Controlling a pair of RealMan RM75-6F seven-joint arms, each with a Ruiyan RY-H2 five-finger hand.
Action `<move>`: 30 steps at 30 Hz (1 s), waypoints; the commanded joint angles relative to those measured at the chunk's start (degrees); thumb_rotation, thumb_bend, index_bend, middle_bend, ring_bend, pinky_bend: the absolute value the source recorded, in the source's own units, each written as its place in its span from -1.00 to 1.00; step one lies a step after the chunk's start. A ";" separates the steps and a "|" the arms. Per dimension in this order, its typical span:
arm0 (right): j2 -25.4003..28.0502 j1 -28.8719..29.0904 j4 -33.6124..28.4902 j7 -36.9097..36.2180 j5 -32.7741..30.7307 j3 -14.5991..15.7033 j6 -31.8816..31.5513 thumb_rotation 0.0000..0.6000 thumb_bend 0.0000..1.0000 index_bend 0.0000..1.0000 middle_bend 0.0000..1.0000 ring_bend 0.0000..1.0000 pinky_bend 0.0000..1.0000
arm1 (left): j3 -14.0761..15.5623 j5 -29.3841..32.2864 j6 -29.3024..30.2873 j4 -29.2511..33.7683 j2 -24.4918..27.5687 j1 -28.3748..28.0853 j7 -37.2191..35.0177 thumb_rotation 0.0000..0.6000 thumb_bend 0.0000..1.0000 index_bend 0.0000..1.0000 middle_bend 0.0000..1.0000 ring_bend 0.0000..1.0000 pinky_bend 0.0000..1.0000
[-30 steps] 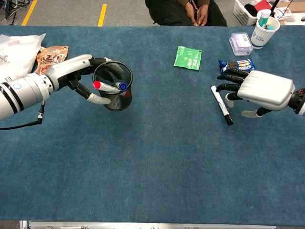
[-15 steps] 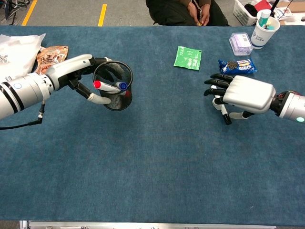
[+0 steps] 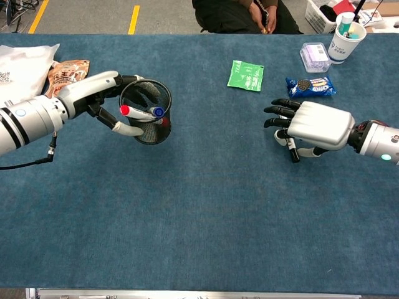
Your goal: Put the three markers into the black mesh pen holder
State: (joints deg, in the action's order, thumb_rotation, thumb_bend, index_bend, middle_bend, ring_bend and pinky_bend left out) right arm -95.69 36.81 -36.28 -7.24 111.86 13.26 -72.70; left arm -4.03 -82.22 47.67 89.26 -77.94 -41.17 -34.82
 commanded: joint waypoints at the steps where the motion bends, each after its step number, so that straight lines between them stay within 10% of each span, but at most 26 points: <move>1: -0.23 0.10 0.24 0.10 -0.14 0.17 0.21 1.00 -0.41 0.05 -0.53 -0.86 -0.85 | 0.04 -0.06 0.08 -0.03 0.04 0.06 -0.12 1.00 -0.65 -0.52 -0.33 -0.46 -0.58; 16: 0.13 -0.12 -1.73 -2.72 -3.29 -2.20 -3.58 1.00 -0.40 0.19 -0.43 -0.80 -0.85 | 0.01 -0.23 0.23 0.00 0.16 0.00 -0.16 1.00 -0.65 -0.52 -0.34 -0.46 -0.58; 30: 13.36 3.31 -43.16 -15.72 -14.17 -15.46 -7.01 1.00 -0.40 0.23 -0.39 -0.79 -0.85 | -0.62 0.99 -0.82 0.93 0.58 -0.60 0.60 1.00 -0.65 -0.52 -0.34 -0.46 -0.58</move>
State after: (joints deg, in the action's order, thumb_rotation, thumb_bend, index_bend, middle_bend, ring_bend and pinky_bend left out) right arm -87.51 38.66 -66.73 -18.15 101.85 2.54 -79.71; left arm -4.64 -81.24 46.85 90.18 -77.36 -41.76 -34.24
